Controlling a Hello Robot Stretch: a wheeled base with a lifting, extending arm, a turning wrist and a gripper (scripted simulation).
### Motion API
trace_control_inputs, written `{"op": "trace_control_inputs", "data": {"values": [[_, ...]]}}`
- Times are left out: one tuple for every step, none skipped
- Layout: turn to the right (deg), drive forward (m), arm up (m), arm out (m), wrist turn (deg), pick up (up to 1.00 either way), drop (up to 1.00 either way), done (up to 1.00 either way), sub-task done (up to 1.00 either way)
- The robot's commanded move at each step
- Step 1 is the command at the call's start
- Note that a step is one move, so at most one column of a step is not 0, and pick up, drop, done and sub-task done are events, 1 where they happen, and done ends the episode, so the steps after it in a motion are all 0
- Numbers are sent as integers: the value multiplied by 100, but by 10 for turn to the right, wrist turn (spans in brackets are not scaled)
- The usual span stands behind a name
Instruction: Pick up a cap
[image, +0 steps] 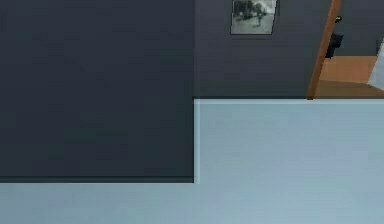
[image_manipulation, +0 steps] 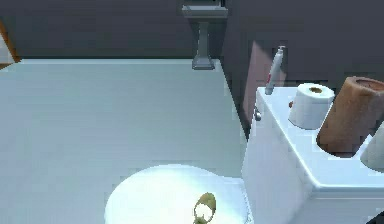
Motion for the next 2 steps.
{"op": "trace_control_inputs", "data": {"values": [[0,0,0,10,0,0,0,0,0],[0,0,0,0,450,0,0,0,0]]}}
